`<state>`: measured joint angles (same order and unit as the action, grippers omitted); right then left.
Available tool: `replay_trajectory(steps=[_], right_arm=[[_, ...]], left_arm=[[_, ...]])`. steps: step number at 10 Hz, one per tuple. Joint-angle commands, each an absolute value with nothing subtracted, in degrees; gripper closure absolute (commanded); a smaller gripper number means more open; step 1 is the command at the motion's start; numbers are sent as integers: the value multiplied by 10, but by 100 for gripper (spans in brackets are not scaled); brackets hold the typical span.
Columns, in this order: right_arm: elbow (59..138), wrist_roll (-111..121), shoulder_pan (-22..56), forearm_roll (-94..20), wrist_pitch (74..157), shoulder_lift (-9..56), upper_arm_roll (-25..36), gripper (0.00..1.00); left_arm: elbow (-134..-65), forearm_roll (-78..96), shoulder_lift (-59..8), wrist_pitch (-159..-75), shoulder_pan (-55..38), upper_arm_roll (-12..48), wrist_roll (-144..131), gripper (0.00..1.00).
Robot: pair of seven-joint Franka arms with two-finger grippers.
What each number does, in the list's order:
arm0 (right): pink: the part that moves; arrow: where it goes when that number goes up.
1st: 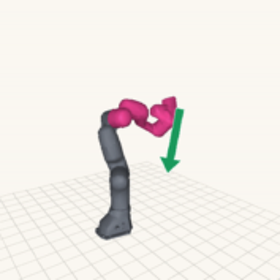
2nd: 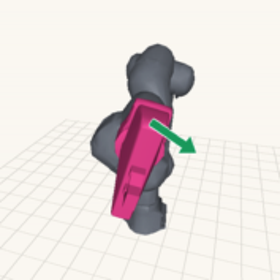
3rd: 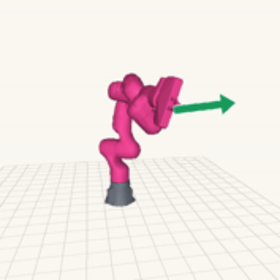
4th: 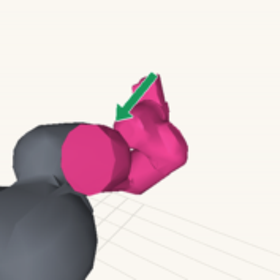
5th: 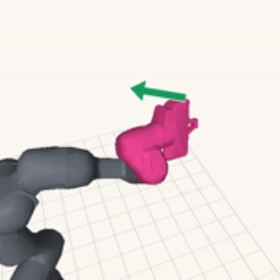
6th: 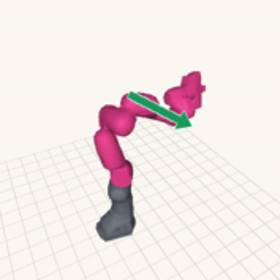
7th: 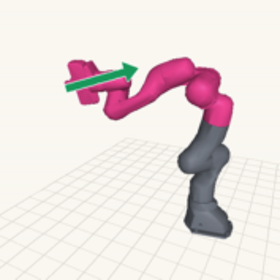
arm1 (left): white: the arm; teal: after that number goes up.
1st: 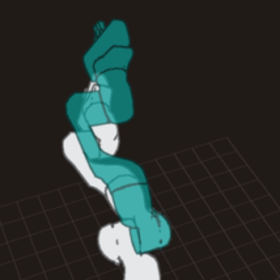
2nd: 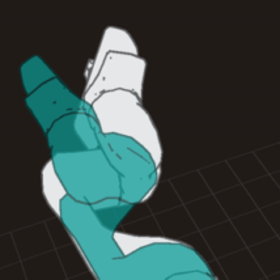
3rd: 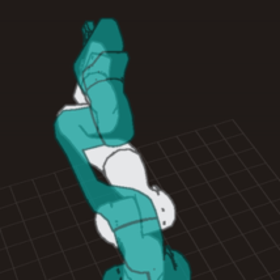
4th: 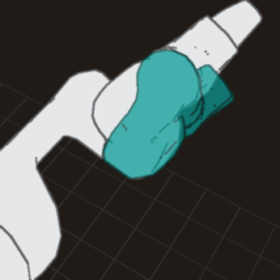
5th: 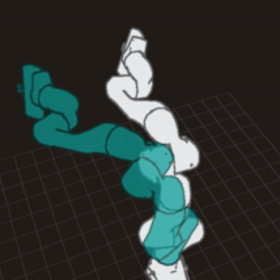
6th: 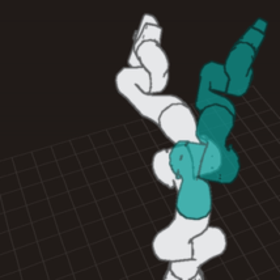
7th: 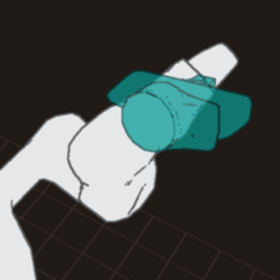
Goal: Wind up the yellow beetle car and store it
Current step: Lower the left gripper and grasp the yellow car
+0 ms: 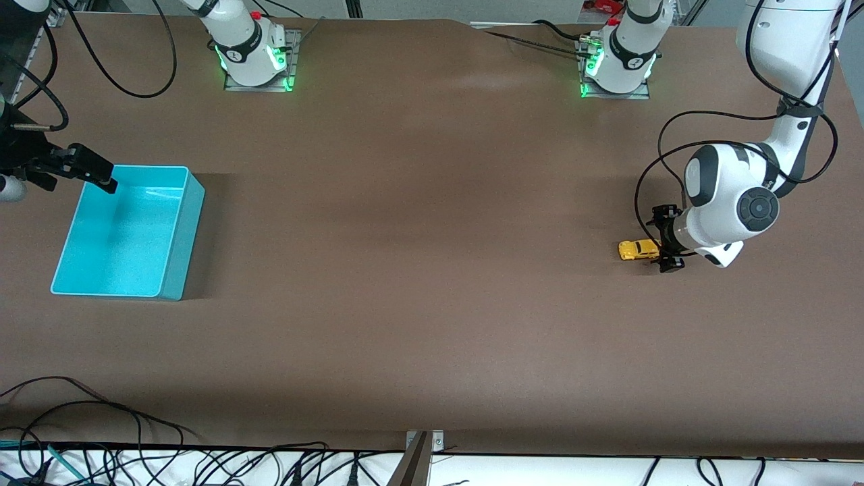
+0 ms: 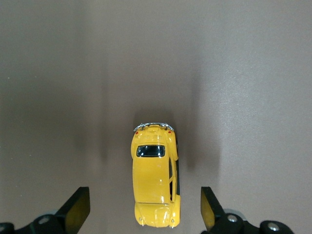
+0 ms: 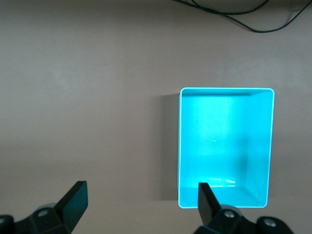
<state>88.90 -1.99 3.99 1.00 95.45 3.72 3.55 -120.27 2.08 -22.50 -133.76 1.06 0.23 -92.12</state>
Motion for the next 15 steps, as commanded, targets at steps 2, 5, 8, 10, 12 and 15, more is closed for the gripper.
replay_trajectory(steps=[2,5,8,10,12,15], right_arm=[[879,-14,40,16,944,41,34,0],[879,-14,40,16,944,41,33,0],[879,-14,40,16,944,41,34,0],[879,-14,40,16,944,41,33,0],[879,-13,40,16,944,41,33,0],[879,-14,40,16,944,41,34,0]], left_arm=[[-1212,36,-231,-1372,10,3,-932,0],[-1230,35,-236,-1392,9,4,-935,0],[-1230,35,-245,-1396,8,6,-935,11],[-1229,35,-245,-1396,8,6,-935,80],[-1228,35,-245,-1396,8,7,-935,100],[-1222,34,-235,-1388,5,26,-934,100]])
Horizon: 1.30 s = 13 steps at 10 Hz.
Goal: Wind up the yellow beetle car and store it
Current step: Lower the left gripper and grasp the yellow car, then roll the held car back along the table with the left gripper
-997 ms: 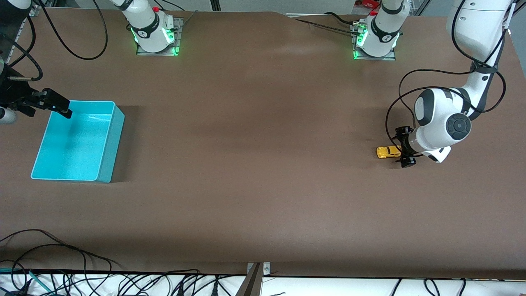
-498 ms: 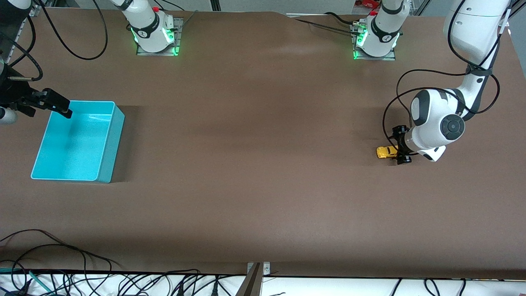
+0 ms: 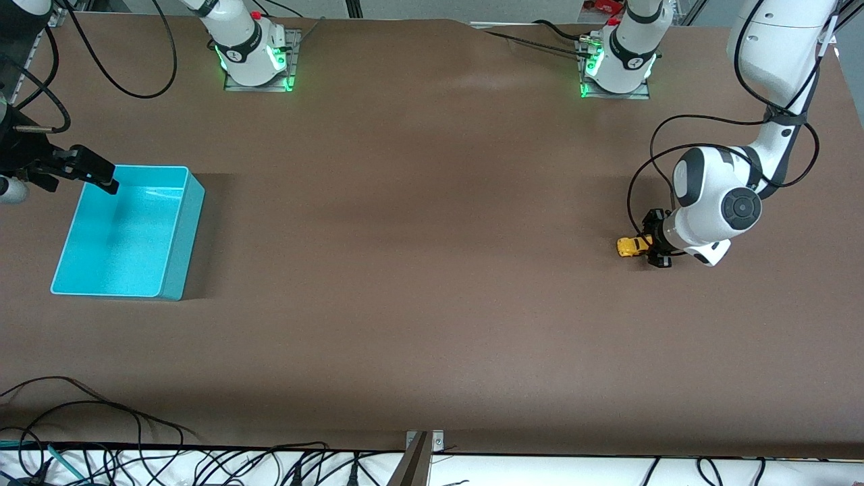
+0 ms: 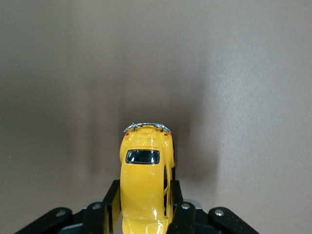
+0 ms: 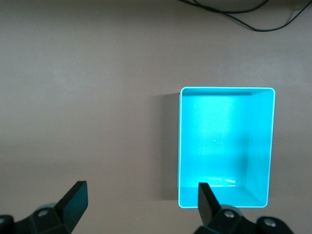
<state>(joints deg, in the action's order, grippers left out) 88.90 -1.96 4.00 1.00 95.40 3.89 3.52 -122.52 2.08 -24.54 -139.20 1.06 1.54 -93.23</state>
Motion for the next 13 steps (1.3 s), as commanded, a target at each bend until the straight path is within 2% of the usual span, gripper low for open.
replay_trajectory(steps=[1,5,9,13], right_arm=[[879,-14,40,16,944,41,33,0],[880,-13,41,16,944,41,33,0],[880,-13,41,16,944,43,33,0],[880,-13,41,16,943,44,33,0]], left_arm=[[-1223,35,-226,-1386,4,41,-935,100],[-1218,35,-238,-1382,-1,115,-1028,100],[-1198,21,-279,-1404,-41,113,-1114,100],[-1199,-11,-287,-1411,-19,112,-1082,100]])
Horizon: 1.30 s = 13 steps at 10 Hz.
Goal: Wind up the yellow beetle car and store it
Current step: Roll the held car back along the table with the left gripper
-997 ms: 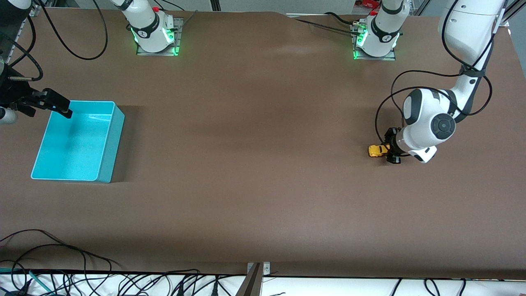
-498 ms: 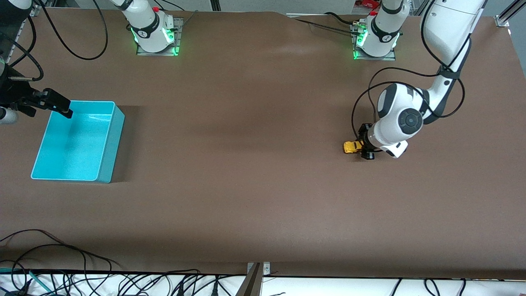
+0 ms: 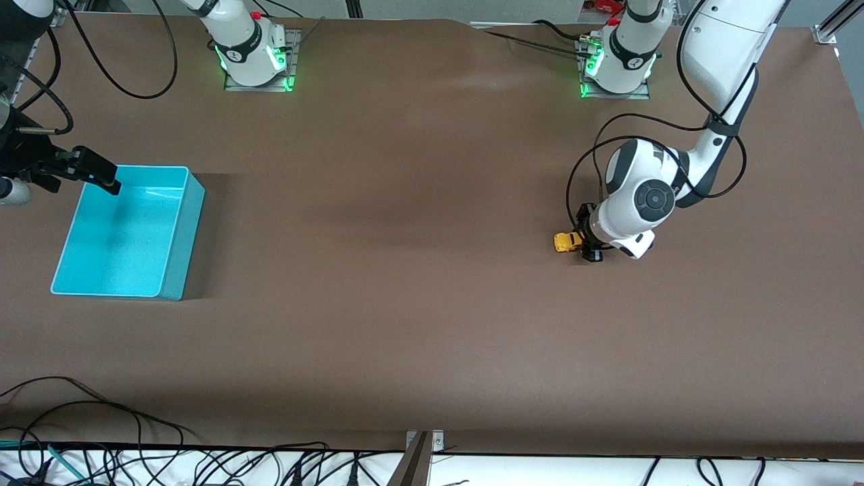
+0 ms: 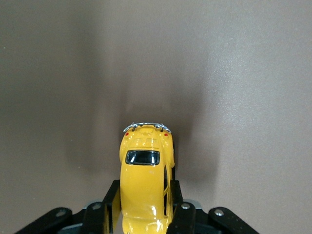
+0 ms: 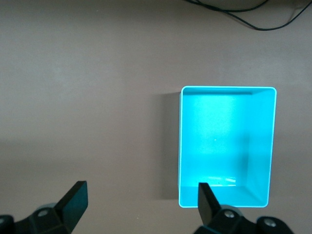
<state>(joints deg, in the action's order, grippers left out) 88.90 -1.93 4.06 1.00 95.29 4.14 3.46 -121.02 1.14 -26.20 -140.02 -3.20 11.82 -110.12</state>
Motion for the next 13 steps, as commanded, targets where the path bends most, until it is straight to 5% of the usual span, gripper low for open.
replay_trajectory(steps=[1,13], right_arm=[[880,-13,41,16,943,44,33,0],[880,-13,41,16,943,47,33,0]], left_arm=[[-1201,-11,-287,-1410,-1,112,-1058,100],[-1195,-116,-339,-1405,181,91,-866,100]])
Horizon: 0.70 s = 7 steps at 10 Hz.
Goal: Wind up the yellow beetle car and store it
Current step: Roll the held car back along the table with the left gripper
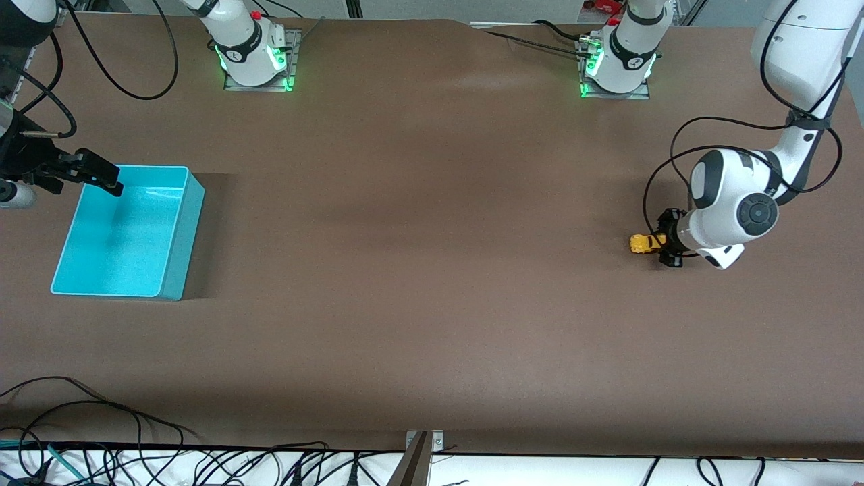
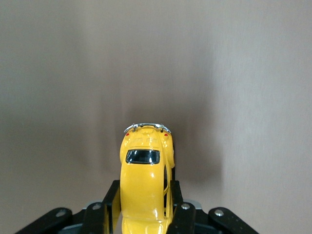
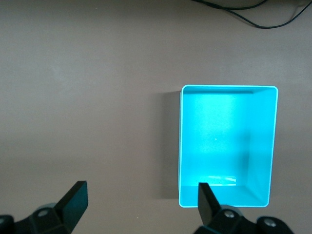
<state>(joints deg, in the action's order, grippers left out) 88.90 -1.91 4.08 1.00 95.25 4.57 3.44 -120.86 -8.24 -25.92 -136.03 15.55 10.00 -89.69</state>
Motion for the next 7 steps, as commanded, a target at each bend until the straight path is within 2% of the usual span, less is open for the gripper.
replay_trajectory(steps=[1,7], right_arm=[[880,-13,41,16,943,47,33,0],[880,-12,41,16,942,47,33,0]], left_arm=[[-1185,-116,-345,-1405,198,90,-850,100],[-1175,-136,-356,-1405,229,91,-832,100]])
